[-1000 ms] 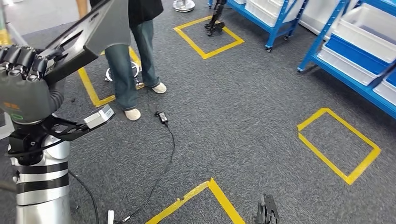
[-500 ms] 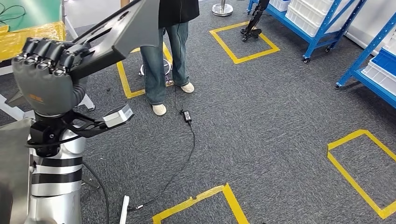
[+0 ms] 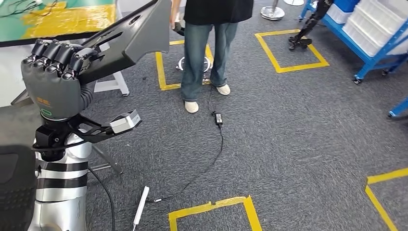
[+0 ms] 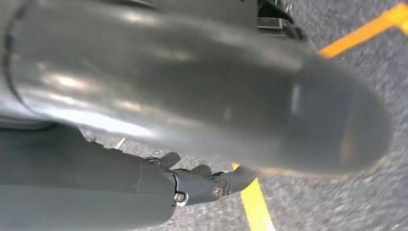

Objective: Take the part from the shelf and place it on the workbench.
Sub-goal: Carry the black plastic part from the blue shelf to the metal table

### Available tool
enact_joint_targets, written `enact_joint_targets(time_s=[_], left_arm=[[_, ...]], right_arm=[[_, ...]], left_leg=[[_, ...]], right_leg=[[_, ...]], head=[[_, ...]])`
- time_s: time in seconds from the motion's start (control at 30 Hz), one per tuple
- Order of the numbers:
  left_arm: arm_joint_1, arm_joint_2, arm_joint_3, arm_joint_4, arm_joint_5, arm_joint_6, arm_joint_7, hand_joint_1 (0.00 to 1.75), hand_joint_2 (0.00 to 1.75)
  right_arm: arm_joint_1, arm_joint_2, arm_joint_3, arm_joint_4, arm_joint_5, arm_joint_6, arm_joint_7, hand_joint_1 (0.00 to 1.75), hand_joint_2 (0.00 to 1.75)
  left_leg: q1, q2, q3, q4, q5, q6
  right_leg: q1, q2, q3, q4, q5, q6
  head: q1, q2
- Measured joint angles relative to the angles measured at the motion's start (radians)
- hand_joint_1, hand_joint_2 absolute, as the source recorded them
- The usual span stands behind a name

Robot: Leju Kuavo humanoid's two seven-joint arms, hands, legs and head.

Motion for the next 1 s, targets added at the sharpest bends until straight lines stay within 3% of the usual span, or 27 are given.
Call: enact_joint_targets(time_s=[0.07, 0.13, 0.17, 0.2, 0.27, 0.33, 0.37, 0.43, 0.47, 0.5, 0.57, 0.63, 0.67, 0.7, 0.73, 0.8, 0.87, 0.93, 0.97, 1.0], left_arm=[[-0.001, -0.006, 0.0, 0.0, 0.0, 0.0, -0.003, 1.75, 1.75], [0.001, -0.012, 0.001, 0.003, 0.0, 0.0, -0.01, 1.75, 1.75], [0.002, -0.013, 0.001, 0.005, 0.001, 0.0, -0.014, 1.75, 1.75], [0.002, -0.014, 0.002, 0.007, 0.001, 0.0, -0.018, 1.75, 1.75], [0.001, -0.017, 0.004, 0.007, 0.003, 0.0, -0.025, 1.75, 1.75], [0.0, -0.021, 0.007, 0.007, 0.005, 0.0, -0.03, 1.75, 1.75], [0.0, -0.023, 0.008, 0.007, 0.006, 0.0, -0.032, 1.75, 1.75], [0.002, -0.023, 0.012, 0.008, 0.009, 0.0, -0.036, 1.75, 1.75], [0.003, -0.023, 0.014, 0.008, 0.01, 0.0, -0.036, 1.75, 1.75], [0.002, -0.023, 0.017, 0.008, 0.011, 0.0, -0.037, 1.75, 1.75], [0.001, -0.023, 0.019, 0.008, 0.013, 0.0, -0.04, 1.75, 1.75], [0.002, -0.023, 0.02, 0.011, 0.013, 0.0, -0.043, 1.75, 1.75], [0.003, -0.023, 0.021, 0.013, 0.013, 0.0, -0.043, 1.75, 1.75], [0.004, -0.023, 0.023, 0.015, 0.013, 0.0, -0.044, 1.75, 1.75], [0.004, -0.023, 0.024, 0.016, 0.013, 0.0, -0.044, 1.75, 1.75], [0.001, -0.024, 0.025, 0.017, 0.013, 0.0, -0.045, 1.75, 1.75], [0.0, -0.025, 0.025, 0.017, 0.013, 0.0, -0.046, 1.75, 1.75], [-0.001, -0.027, 0.028, 0.017, 0.013, 0.0, -0.047, 1.75, 1.75], [-0.001, -0.027, 0.029, 0.017, 0.013, 0.0, -0.047, 1.75, 1.75], [-0.003, -0.028, 0.031, 0.017, 0.013, 0.0, -0.047, 1.75, 1.75]], right_arm=[[0.002, -0.001, 0.0, 0.001, 0.0, 0.001, -0.001, 0.0, 0.0], [0.004, 0.0, 0.0, 0.003, 0.0, 0.002, -0.001, 0.0, 0.0], [0.005, 0.0, 0.0, 0.004, 0.0, 0.003, -0.001, 0.0, 0.0], [0.005, -0.001, 0.0, 0.004, 0.0, 0.003, -0.001, 0.0, 0.0], [0.005, -0.002, 0.0, 0.004, 0.0, 0.003, -0.002, 0.0, 0.0], [0.005, -0.002, 0.0, 0.005, 0.001, 0.005, -0.003, 0.0, 0.0], [0.004, -0.002, 0.0, 0.006, 0.002, 0.006, -0.003, 0.0, 0.0], [0.001, -0.001, 0.0, 0.006, 0.004, 0.009, -0.004, 0.0, 0.0], [0.0, -0.002, 0.0, 0.006, 0.006, 0.01, -0.004, 0.0, 0.0], [0.0, -0.003, 0.0, 0.006, 0.007, 0.01, -0.004, 0.0, 0.0], [0.004, -0.005, 0.0, 0.006, 0.01, 0.012, -0.005, 0.0, 0.0], [0.007, -0.006, 0.0, 0.007, 0.013, 0.013, -0.005, 0.0, 0.0], [0.008, -0.006, 0.0, 0.007, 0.016, 0.014, -0.005, 0.0, 0.0], [0.008, -0.006, 0.0, 0.007, 0.02, 0.015, -0.005, 0.0, 0.0], [0.007, -0.006, 0.0, 0.007, 0.025, 0.017, -0.005, 0.0, 0.0], [0.006, -0.007, 0.001, 0.007, 0.037, 0.018, -0.005, 0.0, 0.0], [0.005, -0.009, 0.005, 0.008, 0.048, 0.018, -0.005, 0.0, 0.0], [0.001, -0.01, 0.011, 0.007, 0.058, 0.017, -0.005, 0.0, 0.0], [-0.001, -0.012, 0.014, 0.007, 0.063, 0.015, -0.005, 0.0, 0.0], [-0.003, -0.013, 0.017, 0.007, 0.067, 0.012, -0.004, 0.0, 0.0]], left_leg=[[0.003, -0.025, -0.002, -0.002, 0.005, 0.009], [0.002, -0.056, -0.006, -0.002, 0.007, 0.012], [0.003, -0.072, -0.007, -0.002, 0.009, 0.012], [0.003, -0.088, -0.007, -0.001, 0.01, 0.01], [0.005, -0.117, -0.008, -0.001, 0.013, 0.005], [0.003, -0.141, -0.013, 0.001, 0.017, -0.004], [0.003, -0.151, -0.016, 0.0, 0.02, -0.01], [0.006, -0.166, -0.022, -0.004, 0.027, -0.023], [0.005, -0.153, -0.026, 0.0, 0.024, -0.027], [0.004, -0.126, -0.037, 0.02, 0.01, -0.03], [0.001, -0.053, -0.081, 0.12, -0.05, -0.034], [0.003, -0.023, -0.135, 0.243, -0.106, -0.038], [0.003, -0.02, -0.145, 0.27, -0.111, -0.039], [0.003, -0.017, -0.136, 0.261, -0.099, -0.039], [0.003, -0.008, -0.108, 0.214, -0.074, -0.038], [-0.002, 0.034, -0.031, 0.083, -0.027, -0.034], [-0.01, 0.057, 0.004, 0.016, -0.016, -0.025], [-0.014, 0.033, 0.002, 0.011, -0.015, -0.011], [-0.013, 0.02, 0.002, 0.008, -0.012, -0.005], [-0.01, 0.007, 0.002, 0.005, -0.009, 0.001]], right_leg=[[-0.005, 0.067, -0.055, 0.117, -0.053, -0.004], [-0.008, 0.09, -0.113, 0.233, -0.091, -0.003], [-0.009, 0.093, -0.122, 0.247, -0.09, 0.003], [-0.012, 0.096, -0.112, 0.219, -0.073, 0.01], [-0.022, 0.127, -0.051, 0.084, -0.017, 0.027], [-0.027, 0.161, -0.001, -0.018, 0.02, 0.029], [-0.026, 0.168, 0.008, -0.035, 0.026, 0.025], [-0.022, 0.146, 0.011, -0.038, 0.033, 0.012], [-0.023, 0.135, 0.011, -0.04, 0.036, 0.005], [-0.024, 0.122, 0.012, -0.043, 0.039, -0.003], [-0.022, 0.095, 0.013, -0.046, 0.04, -0.015], [-0.016, 0.066, 0.012, -0.045, 0.038, -0.021], [-0.015, 0.051, 0.012, -0.045, 0.038, -0.021], [-0.014, 0.036, 0.013, -0.045, 0.037, -0.022], [-0.014, 0.022, 0.014, -0.045, 0.036, -0.022], [-0.009, -0.002, 0.018, -0.044, 0.031, -0.019], [0.0, -0.024, 0.022, -0.043, 0.027, -0.012], [0.003, -0.047, 0.025, -0.044, 0.024, -0.005], [0.001, -0.043, 0.024, -0.04, 0.02, 0.0], [-0.001, -0.022, 0.018, -0.027, 0.01, 0.004]], head=[[0.005, 0.0], [0.008, 0.0], [0.008, 0.0], [0.008, 0.0], [0.008, 0.0], [0.008, 0.0], [0.007, 0.0], [0.007, 0.0], [0.006, 0.0], [0.002, 0.0], [-0.005, 0.0], [-0.008, 0.0], [-0.008, 0.0], [-0.008, 0.0], [-0.008, 0.0], [-0.009, 0.0], [-0.008, 0.0], [-0.006, 0.0], [-0.007, 0.0], [-0.006, 0.0]])
